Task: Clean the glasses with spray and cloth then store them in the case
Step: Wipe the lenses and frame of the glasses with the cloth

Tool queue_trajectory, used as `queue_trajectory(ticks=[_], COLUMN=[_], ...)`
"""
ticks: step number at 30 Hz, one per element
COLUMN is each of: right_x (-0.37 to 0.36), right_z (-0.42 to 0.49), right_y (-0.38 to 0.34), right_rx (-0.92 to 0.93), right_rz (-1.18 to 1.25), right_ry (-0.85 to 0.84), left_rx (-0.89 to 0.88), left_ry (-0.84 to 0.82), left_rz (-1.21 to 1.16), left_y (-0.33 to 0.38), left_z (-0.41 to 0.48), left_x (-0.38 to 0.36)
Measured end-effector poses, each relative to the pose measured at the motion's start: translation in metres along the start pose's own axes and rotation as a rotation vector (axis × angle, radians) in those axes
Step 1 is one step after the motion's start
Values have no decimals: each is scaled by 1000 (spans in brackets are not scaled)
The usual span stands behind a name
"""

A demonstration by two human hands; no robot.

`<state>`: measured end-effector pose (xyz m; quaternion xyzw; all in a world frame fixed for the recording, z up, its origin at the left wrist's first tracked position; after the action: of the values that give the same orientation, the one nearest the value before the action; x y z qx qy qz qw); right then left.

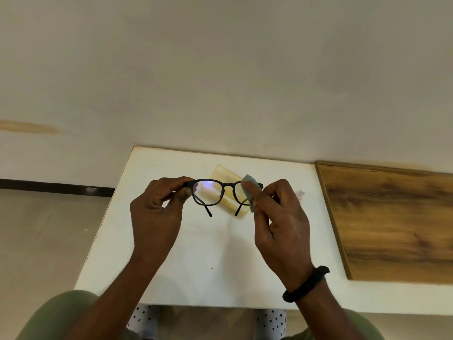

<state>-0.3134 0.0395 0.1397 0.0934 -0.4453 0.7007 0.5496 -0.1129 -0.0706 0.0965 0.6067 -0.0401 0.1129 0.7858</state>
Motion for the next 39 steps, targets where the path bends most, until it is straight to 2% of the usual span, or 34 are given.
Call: queue_trajectory(ticks=[12, 19, 22, 24, 28, 30, 33, 39], right_x=[-2, 28, 45, 44, 11, -6, -23, -41], right_z=[-1, 5, 4, -2, -42, -63, -77, -87], right_y=[-2, 27, 48, 76, 136, 155, 172, 188], right_rx=[35, -108, -171, -296, -538, -645, -721, -707], right_rz=[143, 249, 183, 117, -175, -186, -184, -260], right_ry=[-37, 70, 67, -37, -449, -556, -602, -632], left_rx=[15, 6, 4, -3, -40, -46, -32, -73], left_ry=[3, 10, 4, 0, -9, -6, -7, -16], left_rz=[7, -8, -6, -10, -9, -6, -20, 21], left_y=[-4, -2, -2, -1, 6, 8, 8, 8], left_z=[0, 0, -1, -2, -6, -8, -10, -8], left_x=[0, 1, -1, -3, -5, -6, -8, -8])
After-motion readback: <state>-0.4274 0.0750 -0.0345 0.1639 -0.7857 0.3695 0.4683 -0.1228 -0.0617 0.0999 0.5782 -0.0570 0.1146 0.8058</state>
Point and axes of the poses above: each hand's wrist, its own z-axis towards the middle knuckle, its own x-axis out of the back of the hand, y = z × x, the point moved 10 cm from there along z, towards the middle knuckle, and after that the axes turned 8 degrees about y, right-handed, at the moved point
